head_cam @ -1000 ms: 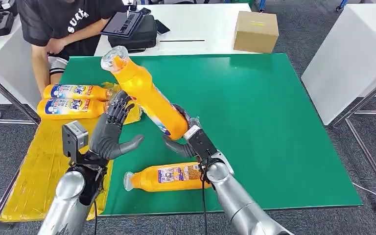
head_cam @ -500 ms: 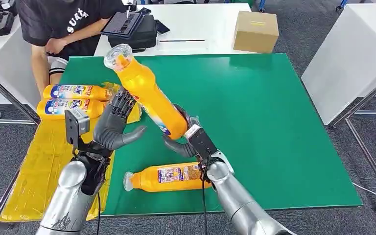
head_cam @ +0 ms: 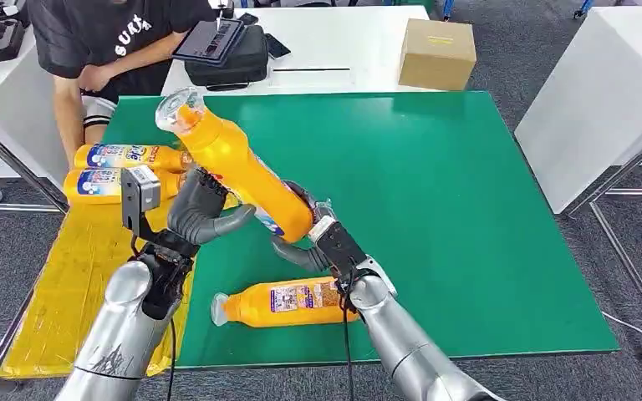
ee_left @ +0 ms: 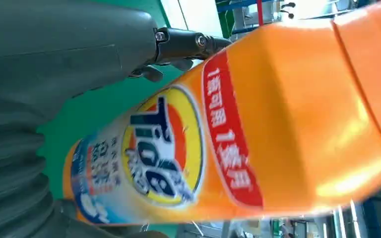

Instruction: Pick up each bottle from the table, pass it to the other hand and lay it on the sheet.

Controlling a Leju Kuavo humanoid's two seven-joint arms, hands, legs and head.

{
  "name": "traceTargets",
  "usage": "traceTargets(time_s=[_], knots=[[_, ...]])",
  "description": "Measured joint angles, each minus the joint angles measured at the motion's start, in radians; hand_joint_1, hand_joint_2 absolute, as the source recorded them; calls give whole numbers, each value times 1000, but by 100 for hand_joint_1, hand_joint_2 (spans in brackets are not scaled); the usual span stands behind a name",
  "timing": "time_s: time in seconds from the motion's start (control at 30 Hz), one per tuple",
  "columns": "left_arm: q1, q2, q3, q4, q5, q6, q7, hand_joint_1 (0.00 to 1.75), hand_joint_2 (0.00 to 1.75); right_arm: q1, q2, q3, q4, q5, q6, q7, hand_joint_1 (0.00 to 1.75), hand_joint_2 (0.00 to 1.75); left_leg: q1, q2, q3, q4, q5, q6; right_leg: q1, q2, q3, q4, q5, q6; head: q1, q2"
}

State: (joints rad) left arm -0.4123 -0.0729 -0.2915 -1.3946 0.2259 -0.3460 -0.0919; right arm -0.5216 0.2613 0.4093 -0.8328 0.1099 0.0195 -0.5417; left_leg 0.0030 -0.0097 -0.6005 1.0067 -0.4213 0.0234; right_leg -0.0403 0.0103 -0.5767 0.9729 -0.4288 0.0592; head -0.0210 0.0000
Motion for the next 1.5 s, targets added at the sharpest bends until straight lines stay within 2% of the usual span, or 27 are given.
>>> traceTargets(time_s=[0.3, 0.47, 0.7, 0.87, 1.5], knots=[[-70, 0, -6, 92, 48, -15, 11, 0, 175, -17, 0, 3, 10, -2, 42, 13, 175, 175, 0, 0, 0, 0, 0, 0, 0, 0, 0, 0, 0, 0, 0, 0], [-78, 0, -10, 116, 59, -9, 8, 0, 175, -23, 3, 12, 27, 23, 16, 6, 175, 175, 0, 0, -1, 0, 0, 0, 0, 0, 0, 0, 0, 0, 0, 0], [-78, 0, -13, 136, 65, -19, -6, 0, 175, -38, 3, 23, 74, -3, 118, 7, 175, 175, 0, 0, -1, 0, 0, 0, 0, 0, 0, 0, 0, 0, 0, 0], [-78, 0, -13, 147, 66, -19, -7, 0, 175, -48, 7, 24, 100, -7, 141, 13, 175, 175, 0, 0, -1, 0, 0, 0, 0, 0, 0, 0, 0, 0, 0, 0], [-79, 0, -13, 177, 131, -88, -20, 0, 175, -94, 25, 22, 211, -119, 424, 30, 175, 175, 0, 0, -1, 0, 0, 0, 0, 0, 0, 0, 0, 0, 0, 0]])
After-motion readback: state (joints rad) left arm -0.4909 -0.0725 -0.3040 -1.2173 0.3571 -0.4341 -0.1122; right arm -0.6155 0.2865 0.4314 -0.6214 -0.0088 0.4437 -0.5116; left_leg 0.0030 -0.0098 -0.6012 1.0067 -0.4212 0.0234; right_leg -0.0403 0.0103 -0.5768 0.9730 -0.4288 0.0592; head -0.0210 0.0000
